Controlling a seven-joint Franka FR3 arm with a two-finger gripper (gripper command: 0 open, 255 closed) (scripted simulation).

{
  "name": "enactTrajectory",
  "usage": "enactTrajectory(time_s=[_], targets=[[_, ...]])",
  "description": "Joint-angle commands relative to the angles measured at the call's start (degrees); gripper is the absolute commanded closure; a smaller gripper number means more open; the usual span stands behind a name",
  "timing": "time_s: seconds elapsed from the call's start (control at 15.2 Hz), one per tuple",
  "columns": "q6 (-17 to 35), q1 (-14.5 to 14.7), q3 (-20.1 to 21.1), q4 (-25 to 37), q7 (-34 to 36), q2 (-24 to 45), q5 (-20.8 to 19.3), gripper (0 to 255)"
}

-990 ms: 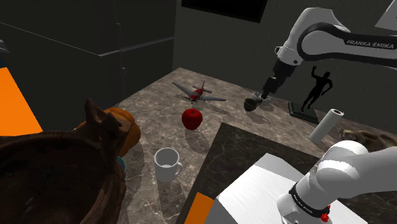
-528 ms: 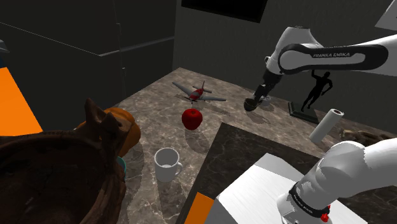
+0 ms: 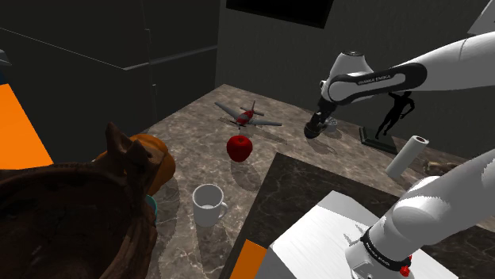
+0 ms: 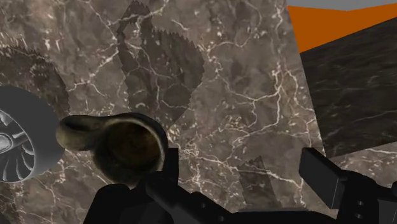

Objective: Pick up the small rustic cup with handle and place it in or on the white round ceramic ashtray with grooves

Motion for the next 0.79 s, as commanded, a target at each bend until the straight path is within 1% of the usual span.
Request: enactTrajectory(time_s=[0.0,0.46,0.73], targets=[[3.2,-0.3,-0.8,1.3,-0.8,3.8,-0.5,0],[12.7,-1.8,-3.4,8.4,-4.5,18.6,0.0,0],[15.6,-2.2,-3.6,8.3,-5.0,21.4,0.7,0]])
